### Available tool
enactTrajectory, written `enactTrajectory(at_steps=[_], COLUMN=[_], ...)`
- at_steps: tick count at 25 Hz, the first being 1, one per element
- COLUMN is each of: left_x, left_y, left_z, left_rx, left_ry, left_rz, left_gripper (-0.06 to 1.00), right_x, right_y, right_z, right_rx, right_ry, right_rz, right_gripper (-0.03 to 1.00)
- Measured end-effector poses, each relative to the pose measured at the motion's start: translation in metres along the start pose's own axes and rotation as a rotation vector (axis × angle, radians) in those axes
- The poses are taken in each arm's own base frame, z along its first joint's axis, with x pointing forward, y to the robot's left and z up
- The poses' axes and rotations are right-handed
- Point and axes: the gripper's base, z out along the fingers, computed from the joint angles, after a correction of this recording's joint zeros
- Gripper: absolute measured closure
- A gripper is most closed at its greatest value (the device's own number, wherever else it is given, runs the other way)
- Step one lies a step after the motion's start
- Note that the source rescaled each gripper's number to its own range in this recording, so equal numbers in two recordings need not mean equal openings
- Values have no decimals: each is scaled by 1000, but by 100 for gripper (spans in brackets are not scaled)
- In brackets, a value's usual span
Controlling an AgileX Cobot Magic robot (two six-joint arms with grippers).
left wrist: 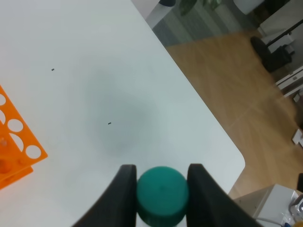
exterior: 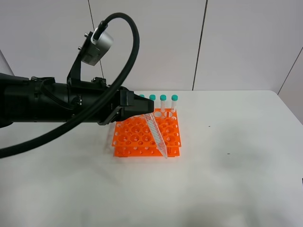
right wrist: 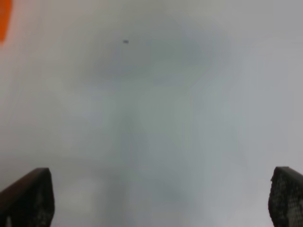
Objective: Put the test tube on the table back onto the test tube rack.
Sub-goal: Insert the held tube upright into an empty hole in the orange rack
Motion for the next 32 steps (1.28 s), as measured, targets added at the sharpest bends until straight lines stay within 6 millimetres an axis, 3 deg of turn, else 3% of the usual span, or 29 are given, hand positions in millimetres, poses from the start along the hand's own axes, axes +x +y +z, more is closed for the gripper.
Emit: enactTrajectory(at_steps=[14,32], left_x=[0,0], left_y=[0,0], left_z=[0,0], left_rx=[2,2], left_ry=[1,1], left_rz=[0,0], left_gripper=[94,94], right_x=[38,38], right_y=[1,3], right_z=[-47,-47], right_rx=[11,-76], right_ry=[-386,-391], right_rz=[1,-35], right_gripper=[-2,-2])
